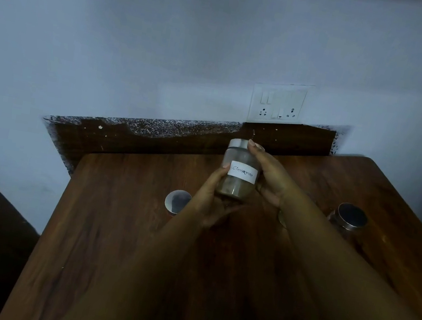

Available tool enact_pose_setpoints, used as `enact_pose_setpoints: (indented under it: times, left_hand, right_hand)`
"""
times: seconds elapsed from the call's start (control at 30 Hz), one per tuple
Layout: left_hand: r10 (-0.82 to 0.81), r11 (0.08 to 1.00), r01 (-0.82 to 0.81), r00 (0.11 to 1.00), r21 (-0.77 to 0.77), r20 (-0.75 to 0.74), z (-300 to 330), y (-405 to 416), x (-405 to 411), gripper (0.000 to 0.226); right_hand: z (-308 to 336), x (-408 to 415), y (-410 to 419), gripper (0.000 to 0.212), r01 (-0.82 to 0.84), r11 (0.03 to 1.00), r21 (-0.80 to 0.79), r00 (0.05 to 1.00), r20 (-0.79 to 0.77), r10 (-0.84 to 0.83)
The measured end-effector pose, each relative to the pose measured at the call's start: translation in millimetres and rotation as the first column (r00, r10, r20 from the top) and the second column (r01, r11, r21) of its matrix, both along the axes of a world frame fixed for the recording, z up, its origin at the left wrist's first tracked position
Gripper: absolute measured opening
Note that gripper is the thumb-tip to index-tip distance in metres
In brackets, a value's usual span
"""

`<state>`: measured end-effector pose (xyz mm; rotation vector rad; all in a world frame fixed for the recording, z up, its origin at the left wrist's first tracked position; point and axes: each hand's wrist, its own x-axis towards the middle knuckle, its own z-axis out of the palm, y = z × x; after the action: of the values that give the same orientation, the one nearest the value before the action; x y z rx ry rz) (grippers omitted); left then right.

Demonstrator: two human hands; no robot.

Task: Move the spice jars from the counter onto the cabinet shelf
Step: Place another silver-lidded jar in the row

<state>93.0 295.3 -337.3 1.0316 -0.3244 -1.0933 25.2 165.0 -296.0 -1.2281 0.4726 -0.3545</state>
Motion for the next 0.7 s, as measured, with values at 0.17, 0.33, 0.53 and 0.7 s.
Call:
enact_pose_setpoints:
  times: [0.17,0.33,0.53,0.7]
  left_hand:
    - [0.006,0.994,-0.040,0.954,0.105,0.299,4,-1,-11,0.055]
    - [0.056,0.996,-0.078,0.927,0.043,0.371,3,0,-10,0.075]
    - [-0.021,0.999,0.002,0.903,0.046,0.429,3,2,-3,0.076]
    - [0.042,0.998,-0.064,0.845,0.022,0.533,9,-1,-1,0.092]
  right_hand:
    - [1,4,2,0.034,0.098,0.995,-0.005,0.994,-0.046,-0.098]
    - [-1,2,0,0.030,0.054,0.998,0.031,0.998,-0.044,-0.053]
    - [7,-3,-1,0.018,0.060,0.997,0.044,0.998,-0.021,-0.059]
    - [4,-8,-4,0.055,0.024,0.999,-0.026,0.998,-0.051,-0.025]
